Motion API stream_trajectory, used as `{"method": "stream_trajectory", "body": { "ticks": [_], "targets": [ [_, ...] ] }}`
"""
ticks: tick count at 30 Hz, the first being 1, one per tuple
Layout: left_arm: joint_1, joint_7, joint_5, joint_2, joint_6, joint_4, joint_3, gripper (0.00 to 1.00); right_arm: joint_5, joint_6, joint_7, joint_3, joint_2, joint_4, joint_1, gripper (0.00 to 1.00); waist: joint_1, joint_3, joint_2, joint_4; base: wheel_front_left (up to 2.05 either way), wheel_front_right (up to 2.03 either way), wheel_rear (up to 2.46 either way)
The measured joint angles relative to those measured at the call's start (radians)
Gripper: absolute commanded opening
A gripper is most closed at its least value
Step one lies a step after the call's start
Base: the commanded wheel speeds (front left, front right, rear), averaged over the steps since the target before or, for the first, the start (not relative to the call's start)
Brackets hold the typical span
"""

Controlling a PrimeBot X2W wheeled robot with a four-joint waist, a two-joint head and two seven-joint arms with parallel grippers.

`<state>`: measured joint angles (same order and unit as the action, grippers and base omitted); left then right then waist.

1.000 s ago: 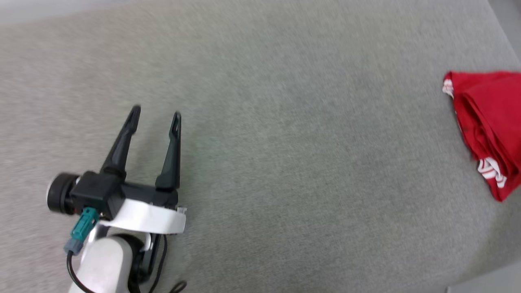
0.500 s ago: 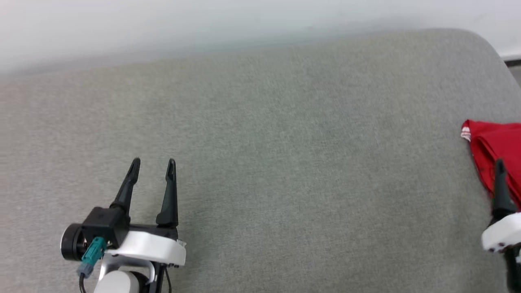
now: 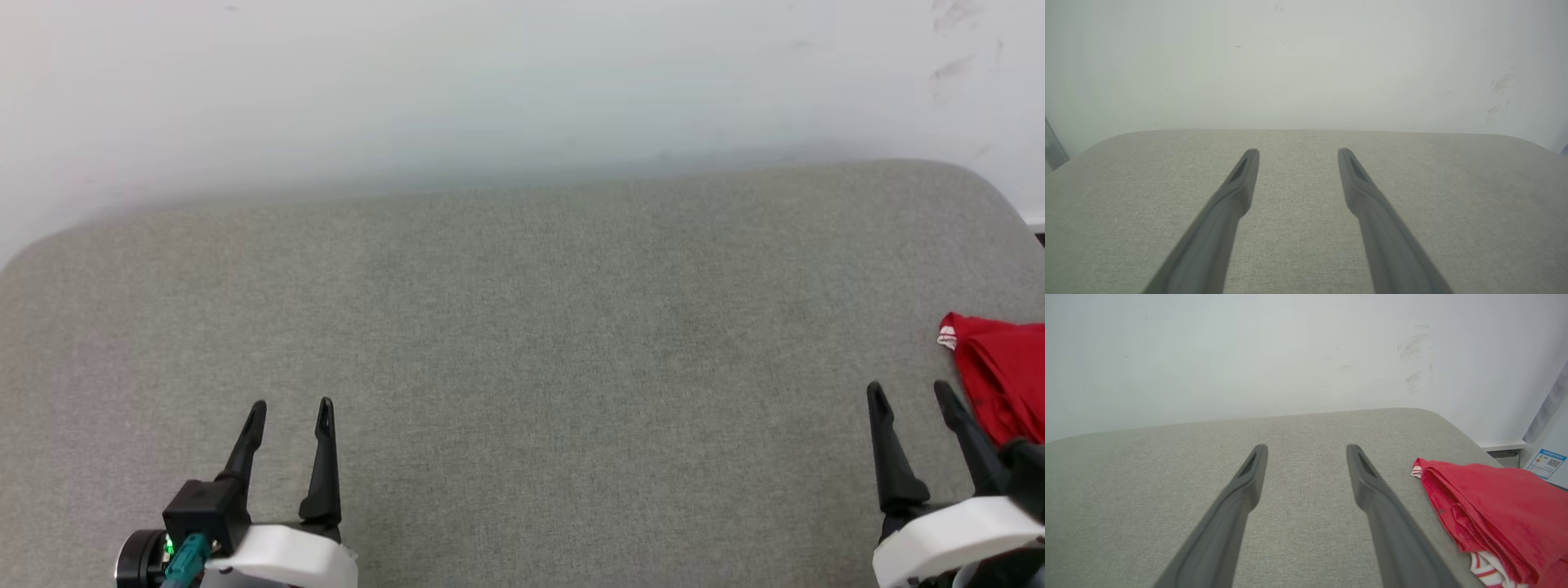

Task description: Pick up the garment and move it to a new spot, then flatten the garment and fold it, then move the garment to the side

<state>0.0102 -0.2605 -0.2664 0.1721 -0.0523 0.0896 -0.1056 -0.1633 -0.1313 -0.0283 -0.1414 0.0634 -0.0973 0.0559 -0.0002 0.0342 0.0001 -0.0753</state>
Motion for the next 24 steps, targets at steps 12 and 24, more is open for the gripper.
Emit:
{"method": "stream_trajectory", "body": {
  "ticks": [12, 24],
  "targets": [
    [0.071, -0.001, 0.025, -0.015, 0.008, 0.008, 0.015, 1.00, 0.010, 0.000, -0.049, 0.085, -0.009, -0.117, 0.100, 1.00, 0.0001, -0.059, 0.0000, 0.017, 0.00, 0.00, 0.00],
    [0.078, -0.001, 0.028, -0.033, 0.031, 0.029, 0.029, 1.00, 0.013, 0.000, -0.047, 0.093, -0.010, -0.113, 0.101, 1.00, 0.0002, -0.069, 0.0000, 0.039, 0.00, 0.00, 0.00]
  ]
}}
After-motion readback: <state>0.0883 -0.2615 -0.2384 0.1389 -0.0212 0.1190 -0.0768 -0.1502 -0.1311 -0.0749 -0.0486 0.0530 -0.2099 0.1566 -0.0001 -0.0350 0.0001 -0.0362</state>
